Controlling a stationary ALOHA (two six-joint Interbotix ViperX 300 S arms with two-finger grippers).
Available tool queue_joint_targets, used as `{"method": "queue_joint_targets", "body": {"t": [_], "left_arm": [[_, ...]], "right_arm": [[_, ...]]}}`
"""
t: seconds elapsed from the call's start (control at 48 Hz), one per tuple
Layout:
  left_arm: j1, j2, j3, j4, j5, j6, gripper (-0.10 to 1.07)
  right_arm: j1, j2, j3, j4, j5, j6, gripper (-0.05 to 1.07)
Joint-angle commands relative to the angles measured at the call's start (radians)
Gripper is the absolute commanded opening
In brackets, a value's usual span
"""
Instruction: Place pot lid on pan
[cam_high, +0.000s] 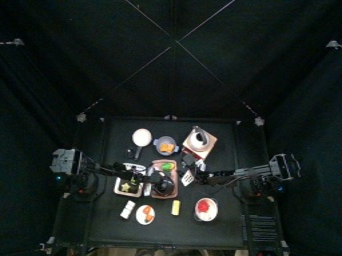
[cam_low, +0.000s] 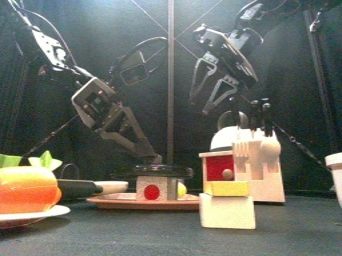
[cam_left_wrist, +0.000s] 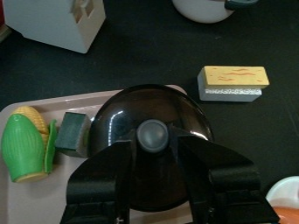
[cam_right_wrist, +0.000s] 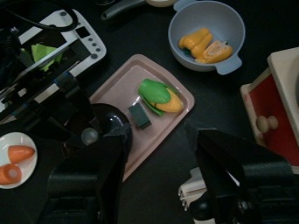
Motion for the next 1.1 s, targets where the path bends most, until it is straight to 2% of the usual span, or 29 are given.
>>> {"method": "queue_joint_targets", "body": {"t": [0.0, 0.229, 0.333, 0.479, 0.646, 0.875, 1.083], "left_arm": [[-0.002, -0.029, -0.009, -0.002, -0.005, 0.003, 0.71], [-0.003, -0.146, 0.003, -0.021, 0.015, 0.002, 0.71], [0.009, -0.224, 0.011, -0.044, 0.086, 0.002, 0.71], [0.026, -0.314, 0.002, -0.097, 0.238, 0.000, 0.71], [0.144, -0.382, 0.003, -0.107, 0.327, 0.000, 0.71], [0.380, -0.387, 0.000, -0.107, 0.360, 0.003, 0.71], [0.499, -0.367, 0.006, -0.080, 0.376, 0.003, 0.71]], "right_arm": [[-0.003, -0.017, -0.017, -0.002, -0.003, 0.002, 0.86], [-0.005, -0.041, -0.012, 0.014, -0.003, -0.002, 0.86], [-0.005, -0.054, -0.003, 0.017, -0.003, -0.003, 0.86], [-0.012, -0.086, 0.014, 0.011, -0.003, -0.002, 0.86], [-0.043, -0.112, 0.034, 0.009, -0.011, 0.000, 0.86], [-0.066, -0.112, 0.043, -0.014, -0.074, -0.006, 0.86], [-0.069, -0.137, 0.100, -0.043, -0.101, -0.002, 0.86]]}}
